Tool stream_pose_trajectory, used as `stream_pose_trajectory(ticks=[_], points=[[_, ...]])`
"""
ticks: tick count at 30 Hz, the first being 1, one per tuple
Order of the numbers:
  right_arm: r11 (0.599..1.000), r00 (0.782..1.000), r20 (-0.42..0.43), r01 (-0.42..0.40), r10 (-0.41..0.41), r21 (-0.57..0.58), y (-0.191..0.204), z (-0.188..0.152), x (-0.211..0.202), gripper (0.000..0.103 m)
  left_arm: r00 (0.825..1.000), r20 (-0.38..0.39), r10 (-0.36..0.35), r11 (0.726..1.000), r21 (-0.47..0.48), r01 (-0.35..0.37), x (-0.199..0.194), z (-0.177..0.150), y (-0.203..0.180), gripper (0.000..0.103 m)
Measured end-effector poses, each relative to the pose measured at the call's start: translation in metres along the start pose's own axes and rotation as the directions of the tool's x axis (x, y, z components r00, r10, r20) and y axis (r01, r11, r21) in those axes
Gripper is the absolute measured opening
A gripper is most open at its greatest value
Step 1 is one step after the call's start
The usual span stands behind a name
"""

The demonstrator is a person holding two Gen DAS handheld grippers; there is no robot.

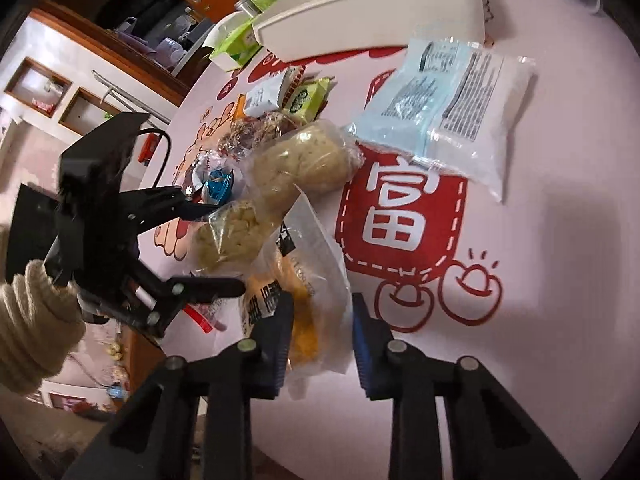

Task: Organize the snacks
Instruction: 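Grasp a puffed rice cake bag with left tool while right tool grasps orange-cube pack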

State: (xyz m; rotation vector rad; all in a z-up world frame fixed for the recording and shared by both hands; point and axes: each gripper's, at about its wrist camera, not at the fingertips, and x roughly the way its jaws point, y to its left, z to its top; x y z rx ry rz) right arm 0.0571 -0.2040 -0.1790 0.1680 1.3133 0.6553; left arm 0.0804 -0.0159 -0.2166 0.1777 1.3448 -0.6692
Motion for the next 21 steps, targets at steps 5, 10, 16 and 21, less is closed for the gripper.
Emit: stream_pose_trajectory(ticks=[5,10,16,21], points=[[0.996,0.995,0.055,0.082,-0.079,-0.046,0.016,0.005,-0.026,0.021,1.000,-0.024,0.004,0.998,-0.055,-0.005,0.005,0.004,0.013,0.057],[0.980,0.982,0.090,0.172,-0.163,-0.096,0.032,0.012,-0.040,0.018,0.999,-0.024,0.047,0.995,-0.087,-0.049,0.005,-0.003,-0.003,0.056],[0.965,0.970,0.127,0.222,-0.205,-0.137,0.044,0.018,-0.057,0.018,0.997,0.017,0.079,0.987,-0.145,-0.075,-0.025,-0.007,-0.019,0.056],[0.954,0.961,0.170,0.245,-0.217,-0.172,0.055,0.022,-0.076,0.018,0.989,0.107,0.103,0.981,-0.177,-0.083,-0.072,-0.006,-0.026,0.056]])
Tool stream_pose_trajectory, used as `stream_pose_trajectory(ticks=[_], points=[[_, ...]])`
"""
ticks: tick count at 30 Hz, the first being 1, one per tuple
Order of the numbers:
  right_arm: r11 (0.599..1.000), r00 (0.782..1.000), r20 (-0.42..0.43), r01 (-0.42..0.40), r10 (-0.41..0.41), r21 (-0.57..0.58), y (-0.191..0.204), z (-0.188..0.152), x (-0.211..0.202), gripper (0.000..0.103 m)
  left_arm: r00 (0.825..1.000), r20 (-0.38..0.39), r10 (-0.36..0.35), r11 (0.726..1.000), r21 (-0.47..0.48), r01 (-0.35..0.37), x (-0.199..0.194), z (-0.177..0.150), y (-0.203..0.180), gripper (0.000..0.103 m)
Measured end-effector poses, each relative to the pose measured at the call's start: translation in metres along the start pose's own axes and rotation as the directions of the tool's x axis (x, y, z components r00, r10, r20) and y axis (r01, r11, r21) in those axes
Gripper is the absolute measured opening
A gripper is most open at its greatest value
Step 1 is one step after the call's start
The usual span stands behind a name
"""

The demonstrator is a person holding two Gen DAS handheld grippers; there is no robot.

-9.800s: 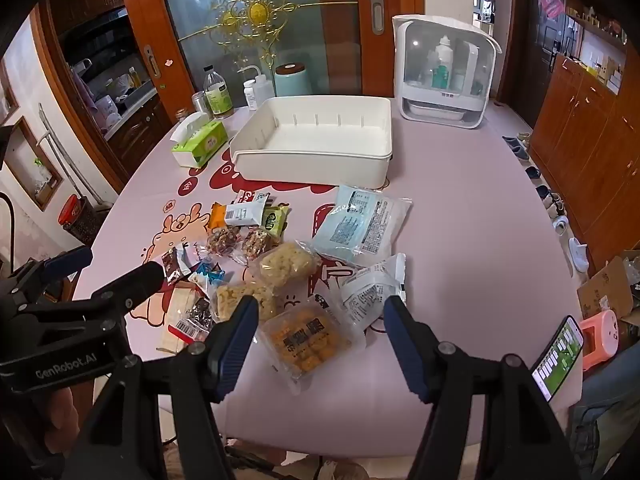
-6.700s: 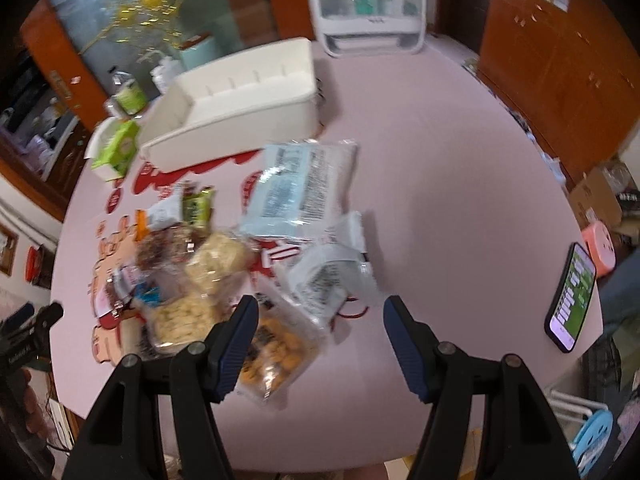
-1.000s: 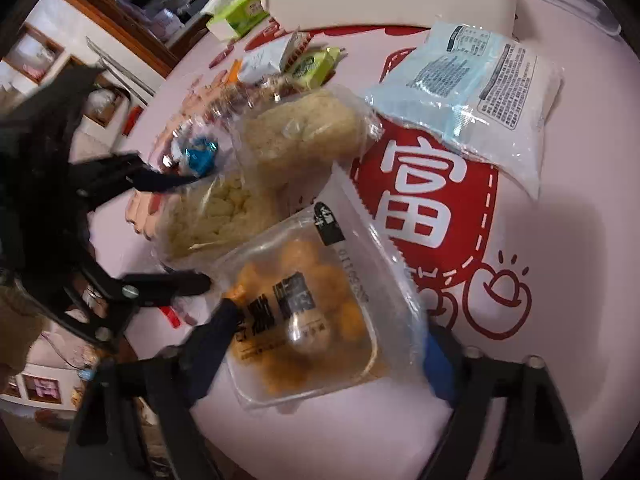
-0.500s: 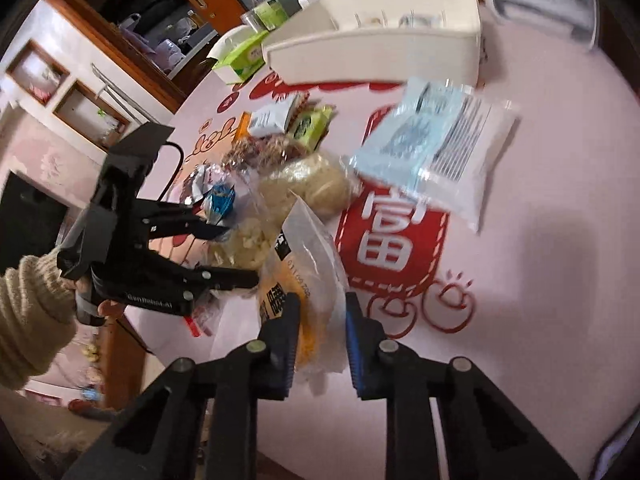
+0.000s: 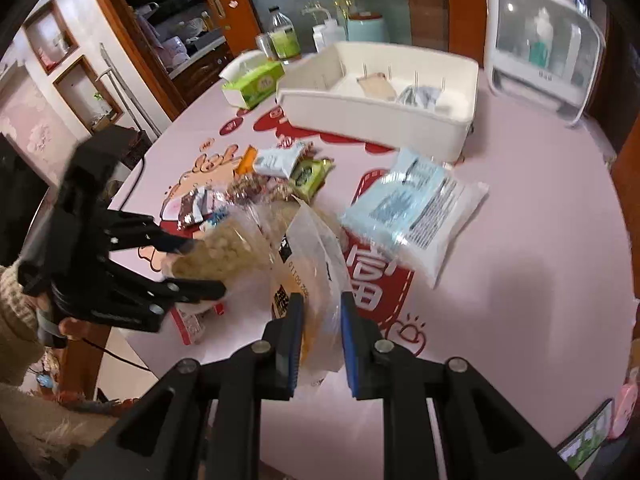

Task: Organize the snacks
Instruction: 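Grasp a puffed rice cake bag with left tool while right tool grasps orange-cube pack, then carry both packs over the white tray and release them inside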

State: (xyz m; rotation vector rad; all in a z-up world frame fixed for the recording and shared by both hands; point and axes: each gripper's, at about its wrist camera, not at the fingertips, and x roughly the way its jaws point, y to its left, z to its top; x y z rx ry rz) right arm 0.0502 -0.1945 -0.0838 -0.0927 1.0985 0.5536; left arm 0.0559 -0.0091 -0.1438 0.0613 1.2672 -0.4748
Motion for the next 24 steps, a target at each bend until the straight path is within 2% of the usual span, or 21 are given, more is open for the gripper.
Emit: stream_pose_trajectory(ticks=[7,12,16,20,24], points=[[0.998,0.993,0.110,0.045,-0.040,-0.042,0.001,0.034,-0.041,0.018,0.988,0.144,0.052,0.998,-0.030,-0.048,-0.073,0.031,0.007,0.056],[0.992,0.970,0.227,0.106,-0.089,-0.065,-0.001,0.075,-0.073,0.017,0.966,0.237,0.101,0.995,-0.033,-0.096,-0.126,0.070,0.004,0.056],[0.985,0.938,0.317,0.167,-0.142,-0.053,-0.004,0.112,-0.096,0.017,0.937,0.313,0.153,0.988,-0.047,-0.145,-0.160,0.112,0.012,0.056],[0.977,0.893,0.408,0.215,-0.190,-0.015,-0.009,0.148,-0.116,0.017,0.904,0.383,0.189,0.982,-0.061,-0.180,-0.189,0.155,0.020,0.056],[0.968,0.851,0.470,0.250,-0.235,0.031,-0.013,0.181,-0.125,0.017,0.879,0.428,0.212,0.977,-0.066,-0.203,-0.203,0.188,0.025,0.056]])
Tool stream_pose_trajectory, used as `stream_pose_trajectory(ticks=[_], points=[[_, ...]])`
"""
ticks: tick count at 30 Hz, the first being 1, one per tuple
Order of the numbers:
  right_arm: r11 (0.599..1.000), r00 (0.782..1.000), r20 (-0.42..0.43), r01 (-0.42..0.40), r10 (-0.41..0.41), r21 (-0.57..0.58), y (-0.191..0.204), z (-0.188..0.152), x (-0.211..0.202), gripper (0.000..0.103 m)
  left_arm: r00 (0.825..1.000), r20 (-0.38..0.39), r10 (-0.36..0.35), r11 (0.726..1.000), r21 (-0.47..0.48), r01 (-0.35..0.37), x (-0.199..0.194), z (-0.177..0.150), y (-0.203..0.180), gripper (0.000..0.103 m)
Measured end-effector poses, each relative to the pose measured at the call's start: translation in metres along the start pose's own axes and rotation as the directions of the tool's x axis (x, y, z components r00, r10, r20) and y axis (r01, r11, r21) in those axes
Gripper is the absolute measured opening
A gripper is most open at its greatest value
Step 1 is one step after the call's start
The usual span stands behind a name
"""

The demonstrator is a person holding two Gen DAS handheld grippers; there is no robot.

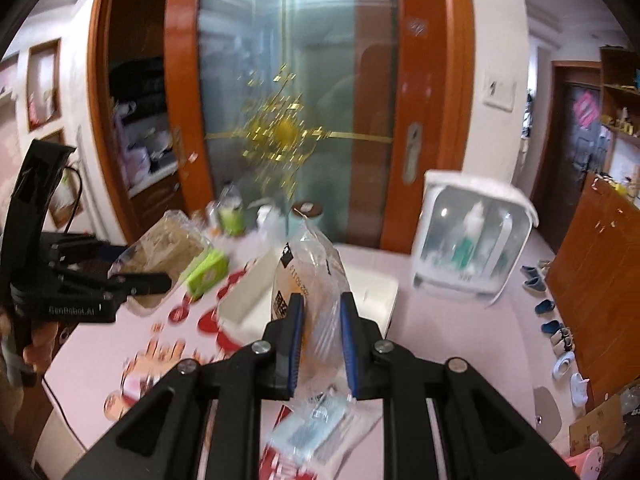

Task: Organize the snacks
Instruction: 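Carry both packs over the white tray and release them inside, then withdraw both tools from the tray toward the remaining snacks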

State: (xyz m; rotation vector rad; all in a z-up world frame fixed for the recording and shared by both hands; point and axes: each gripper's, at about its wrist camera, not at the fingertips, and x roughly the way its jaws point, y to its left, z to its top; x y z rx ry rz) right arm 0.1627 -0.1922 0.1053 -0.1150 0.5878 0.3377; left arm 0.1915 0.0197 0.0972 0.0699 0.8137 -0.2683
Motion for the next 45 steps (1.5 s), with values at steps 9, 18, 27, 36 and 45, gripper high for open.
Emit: stream_pose_trajectory(ticks=[9,18,27,36,45], points=[[0.992,0.994,0.046,0.093,-0.098,0.090,-0.010,0.036,0.055,0.018,0.998,0.055,0.040,0.999,-0.026,-0.039,0.045,0.052,0.015,0.056],[0.984,0.993,-0.053,0.109,-0.103,0.137,-0.012,0.037,0.128,0.018,0.999,-0.018,0.039,0.997,-0.070,-0.040,0.119,0.054,0.036,0.056],[0.982,0.988,-0.143,0.088,-0.064,0.168,-0.010,0.024,0.179,0.046,0.997,-0.043,0.059,0.995,-0.081,-0.063,0.149,0.043,0.045,0.096],[0.981,0.988,-0.110,0.126,-0.111,0.149,-0.004,0.018,0.145,0.064,0.996,-0.029,0.079,0.992,-0.100,-0.082,0.121,0.033,0.048,0.097],[0.964,0.989,-0.077,0.144,-0.130,0.224,0.000,-0.011,0.093,0.080,0.992,0.029,0.122,0.982,-0.147,-0.116,0.071,0.009,0.040,0.097]])
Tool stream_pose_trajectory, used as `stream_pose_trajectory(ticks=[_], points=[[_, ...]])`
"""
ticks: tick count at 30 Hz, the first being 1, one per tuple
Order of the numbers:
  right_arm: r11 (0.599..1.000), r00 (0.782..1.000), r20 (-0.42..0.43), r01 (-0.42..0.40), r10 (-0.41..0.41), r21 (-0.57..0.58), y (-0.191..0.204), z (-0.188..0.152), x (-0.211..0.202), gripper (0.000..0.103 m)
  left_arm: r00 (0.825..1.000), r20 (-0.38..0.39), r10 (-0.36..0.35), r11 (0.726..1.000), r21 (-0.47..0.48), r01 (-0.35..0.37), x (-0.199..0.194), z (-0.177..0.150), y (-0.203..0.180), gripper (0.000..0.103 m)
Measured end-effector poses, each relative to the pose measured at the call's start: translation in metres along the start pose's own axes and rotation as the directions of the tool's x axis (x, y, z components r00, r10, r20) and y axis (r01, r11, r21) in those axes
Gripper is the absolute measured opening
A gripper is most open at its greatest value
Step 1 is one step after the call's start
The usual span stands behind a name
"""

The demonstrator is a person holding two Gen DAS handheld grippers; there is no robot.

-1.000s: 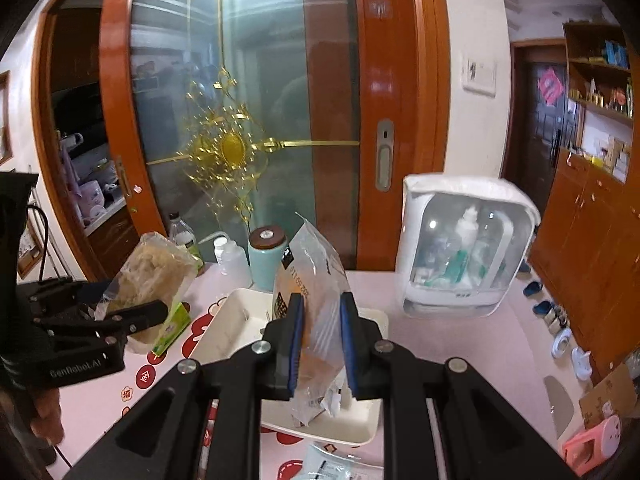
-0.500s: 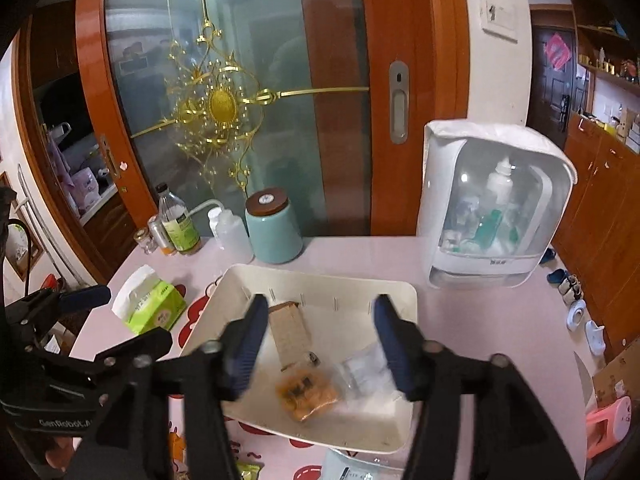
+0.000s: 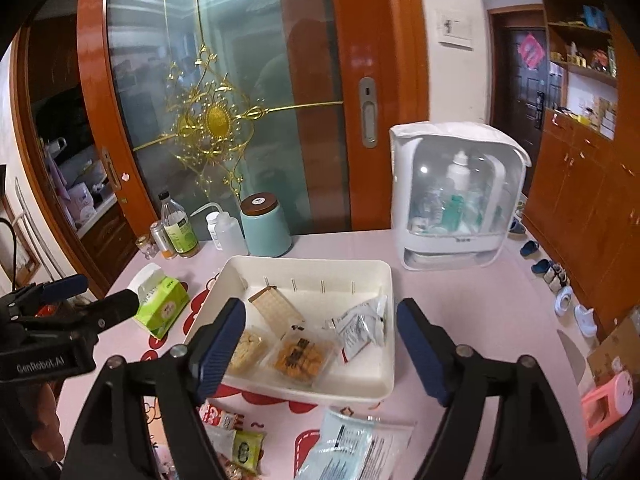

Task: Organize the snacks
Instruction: 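Withdraw both tools from the tray toward the remaining snacks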

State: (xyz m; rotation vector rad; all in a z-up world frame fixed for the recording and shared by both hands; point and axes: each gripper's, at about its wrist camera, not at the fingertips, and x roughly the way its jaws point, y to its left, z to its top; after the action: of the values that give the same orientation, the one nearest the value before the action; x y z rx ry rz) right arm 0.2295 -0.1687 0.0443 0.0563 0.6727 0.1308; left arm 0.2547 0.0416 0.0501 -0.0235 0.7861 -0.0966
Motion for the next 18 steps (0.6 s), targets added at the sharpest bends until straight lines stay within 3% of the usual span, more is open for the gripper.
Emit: stream_pose_trajectory(ticks=[8,11,18], points=[[0.999,0.999,-0.038,0.028,-0.026,0.047,-0.018,-0.030,-0.028,0.087,1.000,0.022,0.020,1.000,-0.004,-0.020,-0.032,-0.031,-0.020,0.098],[0.998,0.999,-0.035,0.041,-0.040,0.044,-0.024,-0.042,-0.035,0.096,1.000,0.009,0.010,1.000,-0.001,-0.010,-0.037,-0.045,-0.032,0.102],[0.998,0.997,-0.072,0.037,-0.033,0.053,-0.038,-0.069,-0.038,0.099,0.999,-0.036,-0.015,1.000,0.013,0.016,-0.037,-0.081,-0.055,0.102]])
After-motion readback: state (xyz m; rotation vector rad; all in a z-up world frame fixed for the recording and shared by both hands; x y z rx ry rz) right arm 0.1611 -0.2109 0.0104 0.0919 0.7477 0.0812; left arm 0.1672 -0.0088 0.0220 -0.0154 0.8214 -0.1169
